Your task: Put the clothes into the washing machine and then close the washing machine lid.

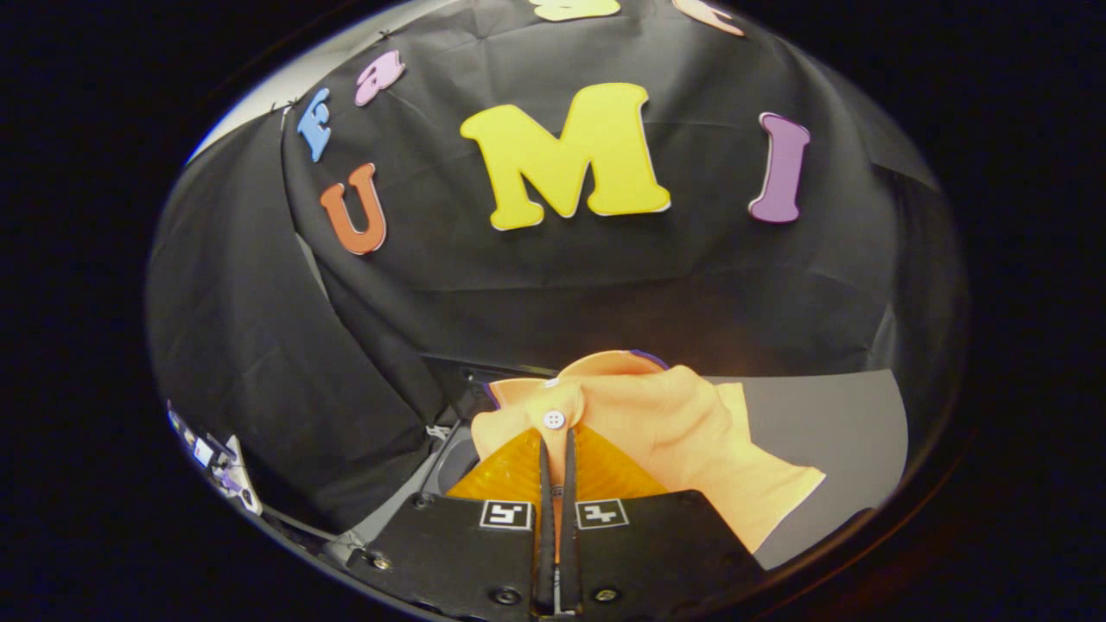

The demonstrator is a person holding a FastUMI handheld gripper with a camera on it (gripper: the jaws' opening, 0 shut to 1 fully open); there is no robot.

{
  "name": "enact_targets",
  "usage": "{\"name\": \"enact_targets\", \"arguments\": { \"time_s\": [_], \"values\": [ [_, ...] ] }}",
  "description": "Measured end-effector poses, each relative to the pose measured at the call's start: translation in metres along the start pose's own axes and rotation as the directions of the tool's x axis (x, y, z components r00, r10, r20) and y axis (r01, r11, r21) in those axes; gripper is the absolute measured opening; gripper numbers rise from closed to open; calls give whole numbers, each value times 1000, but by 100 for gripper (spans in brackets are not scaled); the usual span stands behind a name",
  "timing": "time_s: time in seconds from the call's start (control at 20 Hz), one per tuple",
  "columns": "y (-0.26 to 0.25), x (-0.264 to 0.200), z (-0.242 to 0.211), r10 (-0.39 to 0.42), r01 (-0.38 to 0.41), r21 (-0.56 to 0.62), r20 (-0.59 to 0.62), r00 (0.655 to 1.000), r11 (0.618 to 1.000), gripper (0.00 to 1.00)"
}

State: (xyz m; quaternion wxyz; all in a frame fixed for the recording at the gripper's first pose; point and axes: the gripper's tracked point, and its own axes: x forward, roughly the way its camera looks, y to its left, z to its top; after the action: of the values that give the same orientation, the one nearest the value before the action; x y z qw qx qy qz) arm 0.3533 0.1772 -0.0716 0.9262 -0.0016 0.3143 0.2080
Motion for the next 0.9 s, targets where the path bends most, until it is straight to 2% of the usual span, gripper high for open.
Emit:
{"name": "enact_targets", "arguments": {
  "time_s": [0.9],
  "values": [
    [96, 31, 9, 121, -123, -80, -35, 992, 989, 6]
  ]
}}
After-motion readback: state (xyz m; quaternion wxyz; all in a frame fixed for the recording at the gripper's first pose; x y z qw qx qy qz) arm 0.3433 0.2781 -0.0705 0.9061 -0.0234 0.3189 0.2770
